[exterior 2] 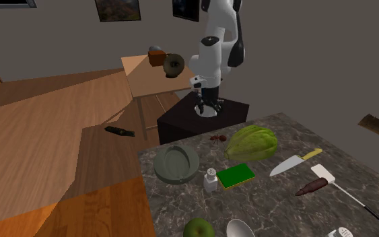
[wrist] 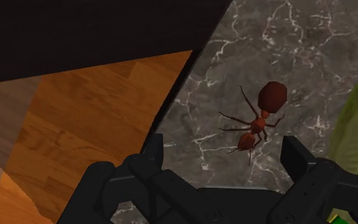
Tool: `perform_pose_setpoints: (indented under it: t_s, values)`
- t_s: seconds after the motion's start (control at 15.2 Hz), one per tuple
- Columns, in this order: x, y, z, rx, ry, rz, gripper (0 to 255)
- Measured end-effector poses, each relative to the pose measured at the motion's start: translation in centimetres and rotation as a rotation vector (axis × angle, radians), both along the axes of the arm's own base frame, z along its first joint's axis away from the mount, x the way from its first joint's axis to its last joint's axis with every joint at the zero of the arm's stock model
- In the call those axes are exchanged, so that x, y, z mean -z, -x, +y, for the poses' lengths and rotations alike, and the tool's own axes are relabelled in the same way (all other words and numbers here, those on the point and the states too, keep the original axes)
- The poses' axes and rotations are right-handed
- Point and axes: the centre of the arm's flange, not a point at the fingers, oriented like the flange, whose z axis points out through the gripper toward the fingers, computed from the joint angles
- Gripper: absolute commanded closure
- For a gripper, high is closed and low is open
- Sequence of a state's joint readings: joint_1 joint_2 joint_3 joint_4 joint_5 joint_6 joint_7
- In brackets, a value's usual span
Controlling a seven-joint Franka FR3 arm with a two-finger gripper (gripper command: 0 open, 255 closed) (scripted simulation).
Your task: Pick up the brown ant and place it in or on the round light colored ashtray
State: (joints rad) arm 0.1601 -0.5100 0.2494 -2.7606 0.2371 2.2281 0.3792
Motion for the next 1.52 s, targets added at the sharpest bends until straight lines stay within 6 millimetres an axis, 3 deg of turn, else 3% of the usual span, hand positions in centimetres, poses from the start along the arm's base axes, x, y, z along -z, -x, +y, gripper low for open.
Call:
perform_pose_setpoints:
  t_s: [0.4, 0.53, 0.92, 1.39, 1.45, 1.52]
  values:
    - [5.8, -0.8, 4.6, 0.016, -0.036, 0.003, 0]
    - [6.9, -1.0, 5.2, 0.019, -0.042, 0.003, 0]
    - [9.8, -1.3, 5.6, 0.028, -0.049, -0.008, 0]
    - [10.1, -1.8, 5.5, 0.039, -0.057, -0.029, 0]
    - [10.1, -1.6, 5.5, 0.04, -0.057, -0.028, 255]
    - [10.0, -1.6, 5.4, 0.042, -0.06, -0.037, 255]
